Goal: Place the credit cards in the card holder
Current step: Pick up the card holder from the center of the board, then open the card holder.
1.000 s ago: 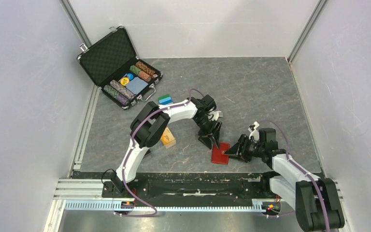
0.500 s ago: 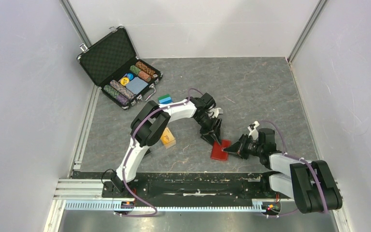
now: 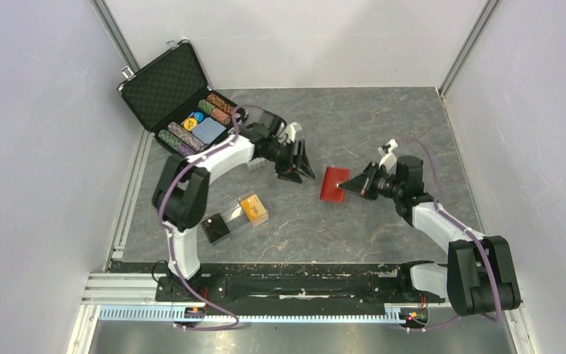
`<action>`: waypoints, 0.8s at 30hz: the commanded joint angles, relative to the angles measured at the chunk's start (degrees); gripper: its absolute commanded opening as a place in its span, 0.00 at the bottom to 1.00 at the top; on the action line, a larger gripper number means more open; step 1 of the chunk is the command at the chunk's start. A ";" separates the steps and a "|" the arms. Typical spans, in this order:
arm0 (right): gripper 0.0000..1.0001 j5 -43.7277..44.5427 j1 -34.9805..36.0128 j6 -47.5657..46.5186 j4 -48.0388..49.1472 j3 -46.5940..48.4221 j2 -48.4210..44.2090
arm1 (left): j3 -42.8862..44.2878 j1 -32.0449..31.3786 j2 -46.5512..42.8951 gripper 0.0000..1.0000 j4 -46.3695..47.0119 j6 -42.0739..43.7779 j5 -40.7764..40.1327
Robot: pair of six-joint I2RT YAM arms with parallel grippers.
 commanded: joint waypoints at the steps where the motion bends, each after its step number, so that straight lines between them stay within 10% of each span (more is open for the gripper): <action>1: 0.00 -3.14 0.09 -1.28 0.78 8.04 2.20 | -5.02 4.30 -8.98 0.68 11.02 -5.17 2.38; 16: 0.00 -9.12 3.92 15.25 21.63 11.18 7.12 | -14.02 3.12 -9.89 0.74 40.19 -19.11 15.96; 20: 0.00 -9.24 4.63 16.70 23.21 11.26 7.74 | -15.03 2.34 -9.34 0.56 45.73 -22.46 16.64; 24: 0.03 -8.15 4.64 14.39 20.56 11.59 7.98 | -15.87 2.43 -9.49 0.17 47.58 -23.66 15.93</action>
